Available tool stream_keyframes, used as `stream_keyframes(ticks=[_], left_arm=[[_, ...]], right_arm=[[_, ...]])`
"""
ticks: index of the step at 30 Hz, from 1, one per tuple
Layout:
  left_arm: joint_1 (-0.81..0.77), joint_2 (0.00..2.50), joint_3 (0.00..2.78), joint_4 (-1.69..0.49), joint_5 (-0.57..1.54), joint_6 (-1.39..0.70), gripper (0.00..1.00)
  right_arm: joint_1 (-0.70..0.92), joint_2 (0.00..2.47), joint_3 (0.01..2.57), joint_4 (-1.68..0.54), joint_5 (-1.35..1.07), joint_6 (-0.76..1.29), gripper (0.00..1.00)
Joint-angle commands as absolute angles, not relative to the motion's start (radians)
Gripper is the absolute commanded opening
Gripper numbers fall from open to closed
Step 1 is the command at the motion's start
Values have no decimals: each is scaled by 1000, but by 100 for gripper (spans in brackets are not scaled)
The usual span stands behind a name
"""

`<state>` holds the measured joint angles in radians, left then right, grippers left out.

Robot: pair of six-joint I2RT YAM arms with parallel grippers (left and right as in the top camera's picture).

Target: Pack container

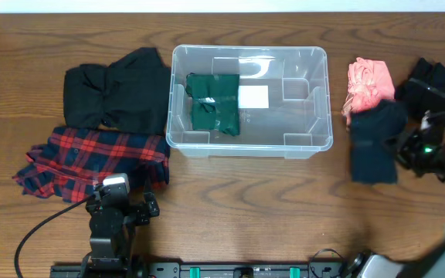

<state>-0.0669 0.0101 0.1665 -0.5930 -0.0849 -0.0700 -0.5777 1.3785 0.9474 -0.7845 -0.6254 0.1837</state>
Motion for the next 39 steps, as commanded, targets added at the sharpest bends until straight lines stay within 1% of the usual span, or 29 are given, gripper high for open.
stream_keyframes(ticks=[1, 5, 8, 10, 15, 20, 22, 28, 31, 33, 36, 37, 38, 39], left_arm=[[-62, 3, 153, -588, -89, -56, 98], [-62, 3, 153, -588, -89, -56, 98], [-62, 3, 153, -588, -89, -56, 98], [-62, 3, 153, -588, -89, -56, 98], [-62, 3, 153, -588, -89, -56, 98], [-62, 3, 153, -588, -89, -56, 98], [-62, 3, 153, -588, -89, -56, 98], [-62, 3, 153, -588, -89, -56, 98], [-62, 3, 153, -588, -89, -56, 98], [-62, 3, 153, -588, -89, -56, 98], [-62, 3, 153, -588, -89, -56, 98], [-62, 3, 153, -588, -89, -56, 98], [-62, 3, 153, -588, -89, -57, 98], [-62, 3, 153, -588, -89, -57, 98]], right_arm=[[-537, 1138, 997, -786, -742, 233, 1], [-431, 923, 1000, -686, -742, 346, 1], [-307, 849, 1000, -606, -729, 424, 1], [-208, 841, 1000, -564, -678, 482, 1], [78, 947, 1000, -489, -442, 568, 1], [289, 1197, 1001, -274, -411, 588, 1], [324, 1304, 1001, -189, -411, 604, 1], [332, 1576, 1003, -15, -461, 800, 1], [332, 1678, 1003, 21, -467, 904, 1], [329, 1718, 1002, 36, -467, 927, 1], [321, 1757, 1002, 9, -466, 999, 2], [320, 1765, 1002, -14, -455, 1032, 7], [320, 1769, 1002, -39, -441, 1061, 18], [319, 1769, 1002, -54, -427, 1065, 32]])
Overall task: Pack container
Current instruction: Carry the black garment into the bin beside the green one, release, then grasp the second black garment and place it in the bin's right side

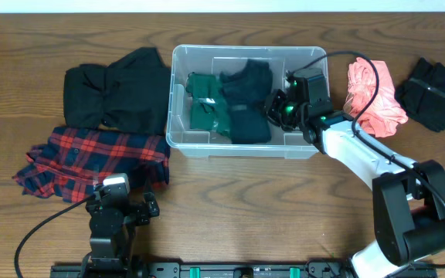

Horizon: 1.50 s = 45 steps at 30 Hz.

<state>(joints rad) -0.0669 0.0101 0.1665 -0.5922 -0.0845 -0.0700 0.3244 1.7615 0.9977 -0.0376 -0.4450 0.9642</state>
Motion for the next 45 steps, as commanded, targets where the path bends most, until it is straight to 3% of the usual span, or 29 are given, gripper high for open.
stream_keyframes(ticks=[1, 9, 13, 15, 21, 23, 29, 38, 45], left_arm=[[-62, 3, 153, -588, -89, -56, 98], [-62, 3, 153, -588, -89, -56, 98], [-62, 3, 153, -588, -89, -56, 98], [-62, 3, 153, -588, -89, -56, 98], [-62, 3, 153, -588, -89, -56, 98], [-62, 3, 153, -588, -89, -56, 98], [-62, 3, 153, -588, -89, -56, 98], [-62, 3, 153, -588, -89, -56, 98], [-62, 3, 153, -588, -89, -56, 98]], right_arm=[[316, 1768, 1002, -65, -414, 1053, 36], [248, 1571, 1003, -152, -294, 716, 49], [171, 1376, 1012, -246, -281, 525, 49], [112, 1283, 1022, -315, -280, 464, 50], [-200, 1156, 1026, -471, -281, 387, 66], [-326, 1187, 1026, -509, -280, 387, 74], [-589, 1387, 1026, -476, -284, 389, 82], [-820, 1700, 1030, -217, -499, 390, 83], [-863, 1869, 1035, -97, -545, 422, 82]])
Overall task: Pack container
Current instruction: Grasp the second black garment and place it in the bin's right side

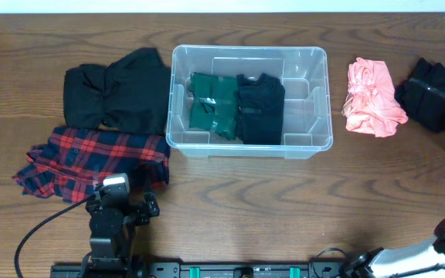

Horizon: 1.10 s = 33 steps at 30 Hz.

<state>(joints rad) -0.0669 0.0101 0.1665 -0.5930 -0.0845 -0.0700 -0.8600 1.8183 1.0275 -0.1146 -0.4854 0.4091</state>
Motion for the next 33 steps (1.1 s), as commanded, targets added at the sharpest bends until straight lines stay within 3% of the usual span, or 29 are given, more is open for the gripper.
stream_keyframes(ticks=[1, 13, 16, 23, 27, 33], left_arm=[[-62, 3, 153, -588, -89, -56, 98], [-62, 3, 153, -588, -89, -56, 98], [-62, 3, 153, -588, -89, -56, 98], [-62, 3, 153, -588, -89, -56, 98], [-62, 3, 153, -588, -89, -56, 98], [-62, 3, 153, -588, -89, -56, 98]], right_arm=[[-863, 1890, 1036, -85, -545, 427, 82], [-810, 2072, 1066, 14, -544, 521, 77], [-772, 2084, 1071, 30, -537, 528, 66], [-742, 2078, 1100, -20, -553, 565, 14], [-751, 2030, 1111, -88, -655, 572, 2], [-729, 1787, 1112, -265, -745, 550, 1]])
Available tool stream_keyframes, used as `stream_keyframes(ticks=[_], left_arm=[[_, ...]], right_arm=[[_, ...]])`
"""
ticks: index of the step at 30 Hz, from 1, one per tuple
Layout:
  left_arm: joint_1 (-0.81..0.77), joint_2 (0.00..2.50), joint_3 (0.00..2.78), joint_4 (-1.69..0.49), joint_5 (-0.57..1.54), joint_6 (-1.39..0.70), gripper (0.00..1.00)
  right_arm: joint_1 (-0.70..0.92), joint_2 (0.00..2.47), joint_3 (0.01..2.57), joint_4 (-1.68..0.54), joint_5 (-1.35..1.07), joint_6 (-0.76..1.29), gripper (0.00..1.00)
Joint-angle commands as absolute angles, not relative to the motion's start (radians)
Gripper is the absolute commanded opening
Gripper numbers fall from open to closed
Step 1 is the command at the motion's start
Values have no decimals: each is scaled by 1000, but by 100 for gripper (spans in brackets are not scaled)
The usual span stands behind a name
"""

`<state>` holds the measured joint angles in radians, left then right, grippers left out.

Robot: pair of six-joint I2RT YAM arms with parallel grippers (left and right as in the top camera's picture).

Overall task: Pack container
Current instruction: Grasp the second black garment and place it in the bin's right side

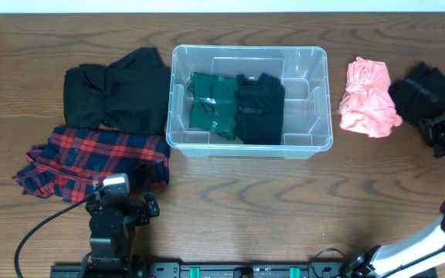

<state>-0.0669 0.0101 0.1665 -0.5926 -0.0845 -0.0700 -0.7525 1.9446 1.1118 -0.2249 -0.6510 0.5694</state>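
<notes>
A clear plastic container (321, 116) stands at the table's middle back. A folded green garment (211, 102) and a folded black garment (260, 108) lie side by side in it. To its right lie a pink garment (368, 97) and a bunched black garment (421, 93). My right gripper (439, 130) sits at that black garment's near right edge; the frame is too small to show how its jaws stand. My left gripper (122, 205) rests at the front left, away from the clothes.
Left of the container lie a large black garment (118, 93) and, nearer the front, a red plaid shirt (91, 158). The left arm's cable (41, 232) loops over the front left of the table.
My right gripper was at the frame's right edge and is now against the far-right black garment. That garment is more bunched and sits slightly further left. The pink garment has also shifted a little.
First my right gripper was at a dark garment lying right of the container, which held only the green garment. Then it was over the container with that dark garment inside. Later the garment lay folded beside the green one and the arm had moved far right.
</notes>
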Motion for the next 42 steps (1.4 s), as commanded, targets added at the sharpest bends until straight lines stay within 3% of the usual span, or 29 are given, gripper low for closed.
stream_keyframes(ticks=[1, 10, 16, 23, 28, 33, 39, 40, 42], left_arm=[[-62, 3, 153, -588, -89, -56, 98], [-62, 3, 153, -588, -89, -56, 98], [-62, 3, 153, -588, -89, -56, 98], [-62, 3, 153, -588, -89, -56, 98], [-62, 3, 153, -588, -89, -56, 98], [-62, 3, 153, -588, -89, -56, 98], [-62, 3, 153, -588, -89, -56, 98], [-62, 3, 153, -588, -89, -56, 98], [-62, 3, 153, -588, -89, -56, 98]], right_arm=[[-719, 1731, 1112, -304, -746, 535, 1], [-501, 1196, 1112, -540, -750, 493, 1], [-238, 1056, 1112, -527, -744, 546, 1], [31, 1178, 1111, -439, -632, 585, 1], [125, 1369, 1111, -272, -630, 636, 1], [140, 1531, 1111, -198, -629, 658, 1], [132, 1597, 1111, -327, -566, 608, 1], [130, 1591, 1111, -364, -532, 579, 2], [128, 1582, 1111, -408, -518, 533, 15]])
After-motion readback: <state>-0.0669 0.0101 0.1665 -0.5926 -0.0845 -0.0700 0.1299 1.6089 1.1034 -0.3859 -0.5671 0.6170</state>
